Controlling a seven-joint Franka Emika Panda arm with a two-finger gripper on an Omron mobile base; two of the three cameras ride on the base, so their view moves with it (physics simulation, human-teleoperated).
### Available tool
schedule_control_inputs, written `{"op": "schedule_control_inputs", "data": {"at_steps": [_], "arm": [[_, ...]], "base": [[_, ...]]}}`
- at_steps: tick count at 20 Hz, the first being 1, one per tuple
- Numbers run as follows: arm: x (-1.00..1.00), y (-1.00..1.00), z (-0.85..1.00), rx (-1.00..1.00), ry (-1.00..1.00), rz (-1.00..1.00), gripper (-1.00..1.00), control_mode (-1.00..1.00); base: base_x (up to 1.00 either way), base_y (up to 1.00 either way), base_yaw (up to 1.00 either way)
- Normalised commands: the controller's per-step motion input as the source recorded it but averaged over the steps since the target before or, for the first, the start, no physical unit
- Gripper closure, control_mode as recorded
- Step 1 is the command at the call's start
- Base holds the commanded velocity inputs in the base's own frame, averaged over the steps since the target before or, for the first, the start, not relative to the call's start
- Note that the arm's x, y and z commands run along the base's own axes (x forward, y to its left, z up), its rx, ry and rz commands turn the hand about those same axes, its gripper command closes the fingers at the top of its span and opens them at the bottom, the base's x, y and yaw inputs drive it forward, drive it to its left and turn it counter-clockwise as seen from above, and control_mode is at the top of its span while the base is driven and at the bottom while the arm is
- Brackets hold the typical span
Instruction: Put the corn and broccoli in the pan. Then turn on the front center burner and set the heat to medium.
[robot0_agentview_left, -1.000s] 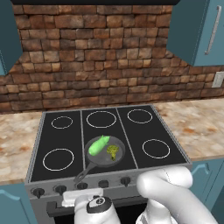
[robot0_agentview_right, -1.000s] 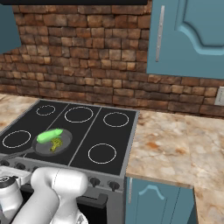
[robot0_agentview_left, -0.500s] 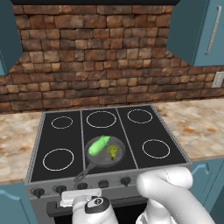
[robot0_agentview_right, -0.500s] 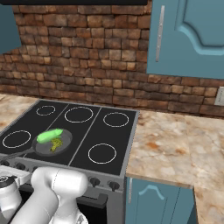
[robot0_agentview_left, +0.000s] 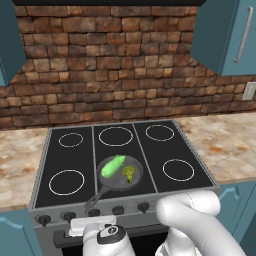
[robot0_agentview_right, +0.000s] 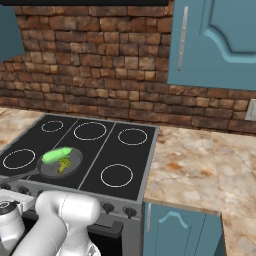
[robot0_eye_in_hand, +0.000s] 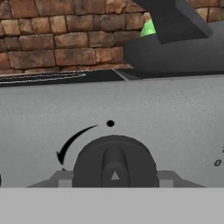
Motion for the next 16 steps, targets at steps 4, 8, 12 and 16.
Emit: {"op": "schedule_control_inputs", "data": {"at_steps": [4, 8, 12, 16], "arm": [[0.0, 0.0, 0.0, 0.0, 0.0, 0.0, 1.0, -1.0], [0.0, 0.0, -0.01, -0.04, 0.0, 0.0, 1.0, -1.0], [0.0, 0.0, -0.06, -0.18, 0.0, 0.0, 1.0, -1.0], [0.0, 0.0, -0.01, -0.21, 0.0, 0.0, 1.0, -1.0]], "base": [[0.0, 0.0, 0.0], [0.0, 0.0, 0.0], [0.0, 0.0, 0.0], [0.0, 0.0, 0.0]]}}
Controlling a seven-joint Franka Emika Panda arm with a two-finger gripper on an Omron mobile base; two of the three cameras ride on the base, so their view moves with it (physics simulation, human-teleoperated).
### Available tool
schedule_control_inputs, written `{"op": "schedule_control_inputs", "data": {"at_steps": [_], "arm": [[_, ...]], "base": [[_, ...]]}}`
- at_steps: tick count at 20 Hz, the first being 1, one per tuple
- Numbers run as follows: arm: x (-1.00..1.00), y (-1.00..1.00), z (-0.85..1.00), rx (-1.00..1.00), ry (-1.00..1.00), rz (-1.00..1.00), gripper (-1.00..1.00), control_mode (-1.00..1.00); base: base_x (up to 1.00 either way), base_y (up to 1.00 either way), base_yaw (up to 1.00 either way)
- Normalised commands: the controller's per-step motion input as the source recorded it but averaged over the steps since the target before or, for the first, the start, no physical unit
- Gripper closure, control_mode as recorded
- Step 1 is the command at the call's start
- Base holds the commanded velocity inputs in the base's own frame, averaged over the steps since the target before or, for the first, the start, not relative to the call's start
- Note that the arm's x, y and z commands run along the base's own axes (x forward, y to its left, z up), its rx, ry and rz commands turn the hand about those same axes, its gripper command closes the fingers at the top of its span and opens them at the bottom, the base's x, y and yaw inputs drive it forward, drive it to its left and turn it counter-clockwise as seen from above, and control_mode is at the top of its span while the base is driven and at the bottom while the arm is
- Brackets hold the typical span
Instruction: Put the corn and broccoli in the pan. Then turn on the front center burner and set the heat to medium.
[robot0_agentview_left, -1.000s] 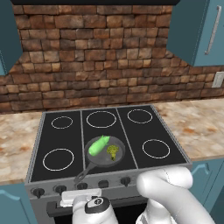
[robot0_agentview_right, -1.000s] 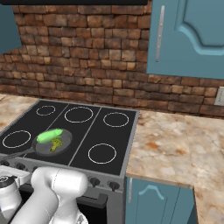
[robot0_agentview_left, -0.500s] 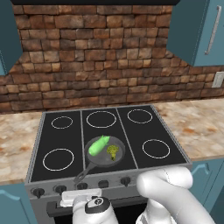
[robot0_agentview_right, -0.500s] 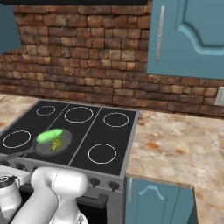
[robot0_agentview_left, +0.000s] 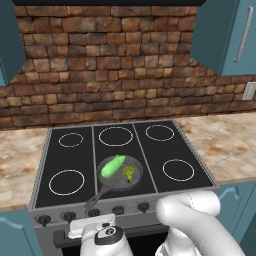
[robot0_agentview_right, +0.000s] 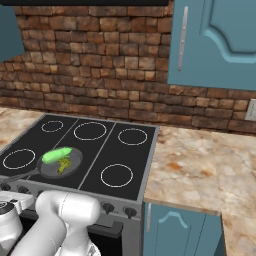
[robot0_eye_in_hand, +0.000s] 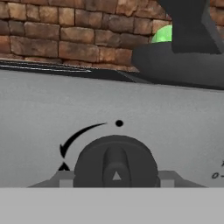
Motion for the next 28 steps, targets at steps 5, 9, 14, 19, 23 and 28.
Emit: {"op": "schedule_control_inputs", "data": {"at_steps": [5, 9, 14, 19, 23, 28], "arm": [[0.0, 0.0, -0.02, -0.22, 0.0, -0.01, 1.0, -1.0], [0.0, -0.02, -0.03, -0.2, 0.0, -0.02, 1.0, -1.0], [0.0, -0.07, -0.07, -0.2, 0.0, -0.01, 1.0, -1.0], [0.0, -0.05, -0.06, -0.21, 0.0, 0.0, 1.0, -1.0], [0.0, -0.03, -0.06, -0.21, 0.0, 0.0, 1.0, -1.0], [0.0, -0.03, -0.06, -0.22, 0.0, 0.0, 1.0, -1.0]], "base": [[0.0, 0.0, 0.0], [0.0, 0.0, 0.0], [0.0, 0.0, 0.0], [0.0, 0.0, 0.0], [0.0, 0.0, 0.0], [0.0, 0.0, 0.0]]}}
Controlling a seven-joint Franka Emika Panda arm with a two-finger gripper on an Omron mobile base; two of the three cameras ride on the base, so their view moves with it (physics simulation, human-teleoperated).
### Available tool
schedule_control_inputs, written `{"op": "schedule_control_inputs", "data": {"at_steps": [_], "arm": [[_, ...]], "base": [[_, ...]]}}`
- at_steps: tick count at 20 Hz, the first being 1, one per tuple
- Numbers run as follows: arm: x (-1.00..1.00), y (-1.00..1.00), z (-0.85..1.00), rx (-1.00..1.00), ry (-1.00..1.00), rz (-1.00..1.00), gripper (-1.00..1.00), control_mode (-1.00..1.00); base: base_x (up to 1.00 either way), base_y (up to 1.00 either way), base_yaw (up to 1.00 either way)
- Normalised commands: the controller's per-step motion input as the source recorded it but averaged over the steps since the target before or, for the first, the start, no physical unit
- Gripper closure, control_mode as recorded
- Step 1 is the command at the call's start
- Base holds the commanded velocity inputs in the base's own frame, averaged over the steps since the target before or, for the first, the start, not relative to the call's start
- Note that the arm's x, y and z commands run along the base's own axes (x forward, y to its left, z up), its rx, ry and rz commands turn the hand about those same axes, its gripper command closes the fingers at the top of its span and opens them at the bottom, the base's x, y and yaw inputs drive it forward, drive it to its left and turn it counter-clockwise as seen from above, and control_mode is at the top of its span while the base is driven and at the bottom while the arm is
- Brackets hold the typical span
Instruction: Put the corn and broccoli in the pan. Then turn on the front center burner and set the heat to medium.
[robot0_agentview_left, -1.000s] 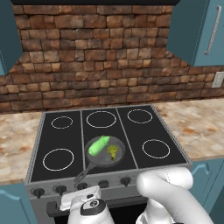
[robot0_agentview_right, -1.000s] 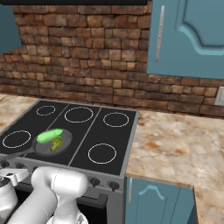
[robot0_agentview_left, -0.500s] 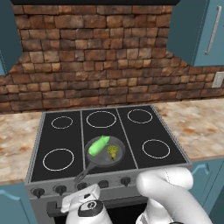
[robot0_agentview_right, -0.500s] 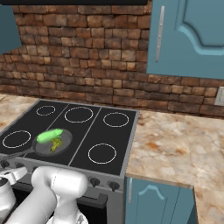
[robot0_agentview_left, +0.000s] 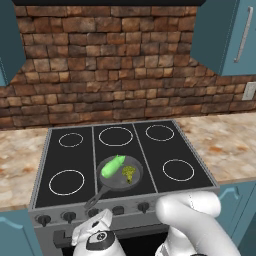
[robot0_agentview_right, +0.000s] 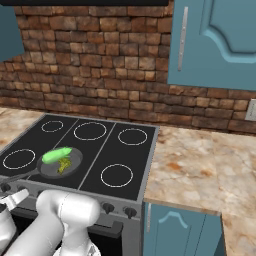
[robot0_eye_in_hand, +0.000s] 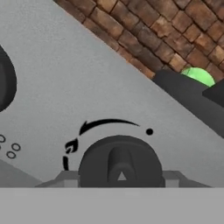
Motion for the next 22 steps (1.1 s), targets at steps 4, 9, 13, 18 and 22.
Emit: {"op": "schedule_control_inputs", "data": {"at_steps": [4, 9, 13, 18, 22], "arm": [[0.0, -0.06, -0.11, -0.21, 0.0, 0.0, 1.0, -1.0], [0.0, -0.02, -0.06, -0.21, 0.0, 0.0, 1.0, -1.0], [0.0, -0.04, -0.09, -0.21, 0.0, 0.0, 1.0, -1.0], [0.0, -0.03, -0.16, -0.21, 0.0, 0.0, 1.0, -1.0], [0.0, 0.0, -0.2, -0.24, 0.0, 0.0, 1.0, -1.0]], "base": [[0.0, 0.0, 0.0], [0.0, 0.0, 0.0], [0.0, 0.0, 0.0], [0.0, 0.0, 0.0], [0.0, 0.0, 0.0]]}}
